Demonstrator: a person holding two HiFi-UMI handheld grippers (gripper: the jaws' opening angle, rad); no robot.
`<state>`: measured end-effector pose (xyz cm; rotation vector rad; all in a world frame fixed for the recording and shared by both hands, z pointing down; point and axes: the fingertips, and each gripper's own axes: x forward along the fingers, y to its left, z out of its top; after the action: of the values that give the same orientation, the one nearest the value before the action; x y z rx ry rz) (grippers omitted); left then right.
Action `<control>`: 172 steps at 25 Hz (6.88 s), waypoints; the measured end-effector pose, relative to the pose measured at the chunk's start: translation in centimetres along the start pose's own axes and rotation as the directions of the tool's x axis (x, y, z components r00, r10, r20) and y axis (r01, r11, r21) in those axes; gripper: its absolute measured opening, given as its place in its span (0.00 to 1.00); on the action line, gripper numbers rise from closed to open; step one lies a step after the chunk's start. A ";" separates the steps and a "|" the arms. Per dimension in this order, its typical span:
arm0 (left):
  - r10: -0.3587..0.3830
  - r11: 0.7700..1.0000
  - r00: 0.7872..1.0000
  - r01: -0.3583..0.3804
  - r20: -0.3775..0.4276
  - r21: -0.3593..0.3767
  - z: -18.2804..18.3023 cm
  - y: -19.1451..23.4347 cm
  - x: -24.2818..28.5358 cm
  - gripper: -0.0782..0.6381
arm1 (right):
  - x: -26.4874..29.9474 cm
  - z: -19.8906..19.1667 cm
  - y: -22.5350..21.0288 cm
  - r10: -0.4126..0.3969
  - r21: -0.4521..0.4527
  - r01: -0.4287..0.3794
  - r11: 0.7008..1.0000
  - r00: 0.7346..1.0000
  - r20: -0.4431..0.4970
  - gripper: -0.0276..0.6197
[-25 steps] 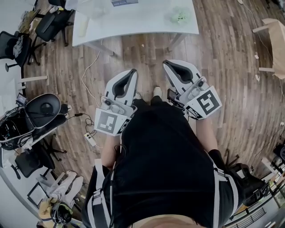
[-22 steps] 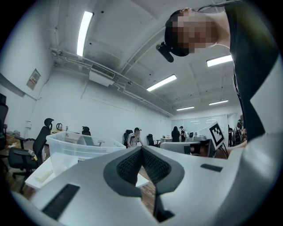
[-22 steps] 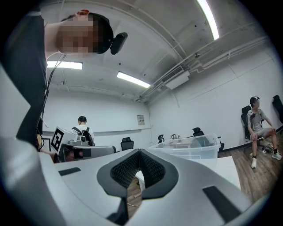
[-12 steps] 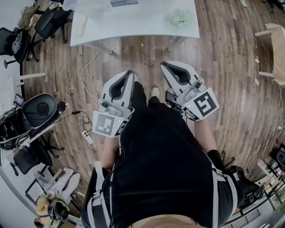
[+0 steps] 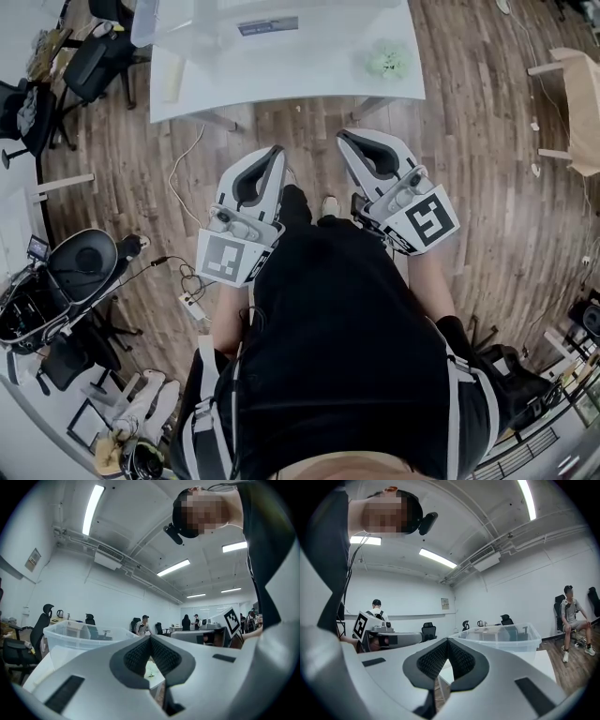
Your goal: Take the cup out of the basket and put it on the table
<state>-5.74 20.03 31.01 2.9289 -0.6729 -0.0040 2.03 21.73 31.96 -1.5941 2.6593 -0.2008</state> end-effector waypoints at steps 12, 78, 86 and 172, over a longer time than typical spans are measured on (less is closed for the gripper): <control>-0.052 0.999 0.998 0.052 0.018 -0.005 2.1 10.3 0.4 0.13 | 10.1 1.7 -0.7 -0.058 -0.011 0.058 0.998 0.998 0.005 0.07; -0.034 0.999 0.999 0.034 -0.040 -0.009 4.3 29.0 25.4 0.13 | 30.0 3.4 -25.1 -0.003 0.028 0.005 1.000 0.999 -0.041 0.07; -0.056 0.998 0.998 0.056 0.004 -0.017 5.7 31.3 25.3 0.13 | 32.6 3.2 -24.9 0.009 0.017 -0.008 1.000 0.998 -0.070 0.07; 0.040 0.990 0.997 -0.049 -0.072 -0.132 2.0 42.0 19.3 0.13 | 57.4 -33.6 -15.7 0.460 0.201 -0.630 0.750 0.279 -0.843 0.47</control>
<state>-6.63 -26.04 35.18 2.7716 -0.6989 0.0538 -14.54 -32.98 69.36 -0.3762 3.8866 -1.0030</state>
